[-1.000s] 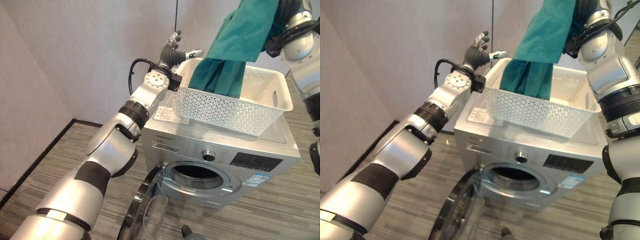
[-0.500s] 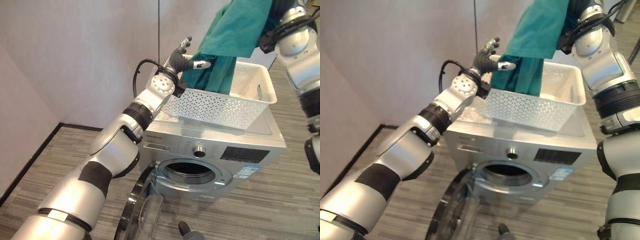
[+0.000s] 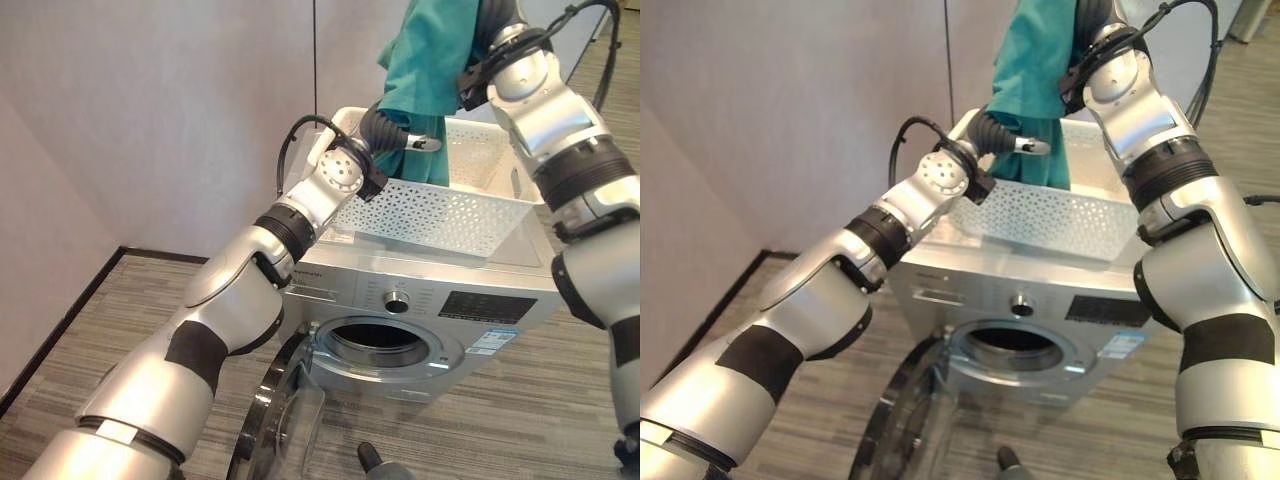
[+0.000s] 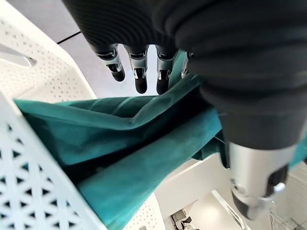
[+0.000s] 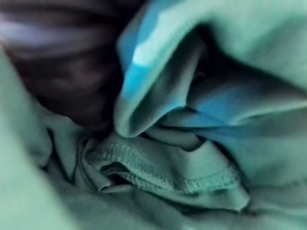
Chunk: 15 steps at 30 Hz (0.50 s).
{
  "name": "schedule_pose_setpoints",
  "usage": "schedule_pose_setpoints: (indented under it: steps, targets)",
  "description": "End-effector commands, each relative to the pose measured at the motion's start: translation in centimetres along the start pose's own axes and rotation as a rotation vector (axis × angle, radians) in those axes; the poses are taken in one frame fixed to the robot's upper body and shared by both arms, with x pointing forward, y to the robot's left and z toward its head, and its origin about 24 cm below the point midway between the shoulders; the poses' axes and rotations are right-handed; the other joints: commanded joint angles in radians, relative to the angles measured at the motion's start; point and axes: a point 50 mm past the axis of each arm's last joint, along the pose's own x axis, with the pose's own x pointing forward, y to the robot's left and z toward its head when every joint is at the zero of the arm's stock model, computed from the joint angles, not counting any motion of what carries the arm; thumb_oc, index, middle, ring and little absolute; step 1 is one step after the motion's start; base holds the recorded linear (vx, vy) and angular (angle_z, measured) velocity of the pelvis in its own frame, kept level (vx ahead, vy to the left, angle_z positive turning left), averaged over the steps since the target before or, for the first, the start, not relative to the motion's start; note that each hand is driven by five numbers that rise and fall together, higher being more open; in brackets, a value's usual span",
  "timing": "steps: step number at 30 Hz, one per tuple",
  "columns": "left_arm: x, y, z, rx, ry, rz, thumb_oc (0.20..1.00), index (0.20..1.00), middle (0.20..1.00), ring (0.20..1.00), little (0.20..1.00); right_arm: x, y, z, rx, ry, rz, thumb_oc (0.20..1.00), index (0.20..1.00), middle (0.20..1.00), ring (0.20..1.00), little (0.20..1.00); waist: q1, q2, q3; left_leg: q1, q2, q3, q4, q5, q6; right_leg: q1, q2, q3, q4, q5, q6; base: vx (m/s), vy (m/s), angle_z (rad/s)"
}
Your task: Grab the laundry basket,head to the washer,open it,put in the laundry and shut it.
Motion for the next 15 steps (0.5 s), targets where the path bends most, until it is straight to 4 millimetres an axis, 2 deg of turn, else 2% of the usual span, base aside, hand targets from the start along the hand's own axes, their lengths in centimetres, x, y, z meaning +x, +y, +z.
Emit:
schedule_pose_setpoints:
  steps: [1, 10, 13, 14, 15]
  targets:
    - [1.0, 2.1, 6.7, 0.109, -0.163, 0.047, 1.0, 1.0, 1.0, 1.0, 1.0, 1.6, -5.2, 6.2, 0.041, -0.085, -0.129, 0.2, 0.2, 0.2, 0.2, 0.2, 0.054, 0.004, -0.022, 0.16, 0.043, 0.016, 0.029, -0.039, -0.01, -0.041, -0.016, -0.042, 0.019, 0.031, 0.073, 0.03, -0.036, 0.06]
    - [1.1, -0.3, 5.7, 0.03, -0.108, -0.024, 1.0, 1.0, 1.0, 1.0, 1.0, 1.9, -5.5, 6.4, 0.001, -0.027, -0.137, 0.2, 0.2, 0.2, 0.2, 0.2, 0.064, 0.003, -0.027, 0.158, 0.05, -0.006, 0.026, -0.008, -0.022, -0.027, -0.02, -0.067, 0.009, 0.033, 0.069, 0.02, -0.02, 0.09]
    - [1.0, -1.9, 5.8, -0.036, -0.117, -0.054, 1.0, 1.0, 1.0, 1.0, 1.0, 1.9, -5.8, 6.8, 0.01, -0.044, -0.151, 0.2, 0.2, 0.2, 0.2, 0.2, 0.063, 0.002, -0.033, 0.157, 0.053, -0.014, 0.02, 0.008, -0.027, -0.02, -0.021, -0.077, 0.005, 0.035, 0.066, 0.0, 0.0, 0.0]
    - [1.0, -1.9, 5.8, -0.036, -0.117, -0.054, 0.881, 0.881, 0.881, 0.881, 0.881, 1.9, -5.8, 6.8, 0.01, -0.044, -0.151, 0.2, 0.2, 0.2, 0.2, 0.2, 0.063, 0.002, -0.033, 0.157, 0.053, -0.014, 0.02, 0.008, -0.027, -0.02, -0.021, -0.078, 0.005, 0.035, 0.066, 0.0, 0.0, 0.0]
    - [1.0, -2.0, 5.9, -0.049, -0.122, -0.053, 0.219, 0.219, 0.219, 0.219, 0.219, 1.8, -5.9, 6.8, 0.006, -0.043, -0.152, 0.2, 0.2, 0.2, 0.2, 0.2, 0.062, 0.002, -0.033, 0.157, 0.055, -0.016, 0.018, 0.01, -0.028, -0.019, -0.022, -0.08, 0.004, 0.036, 0.065, 0.01, -0.018, 0.03]
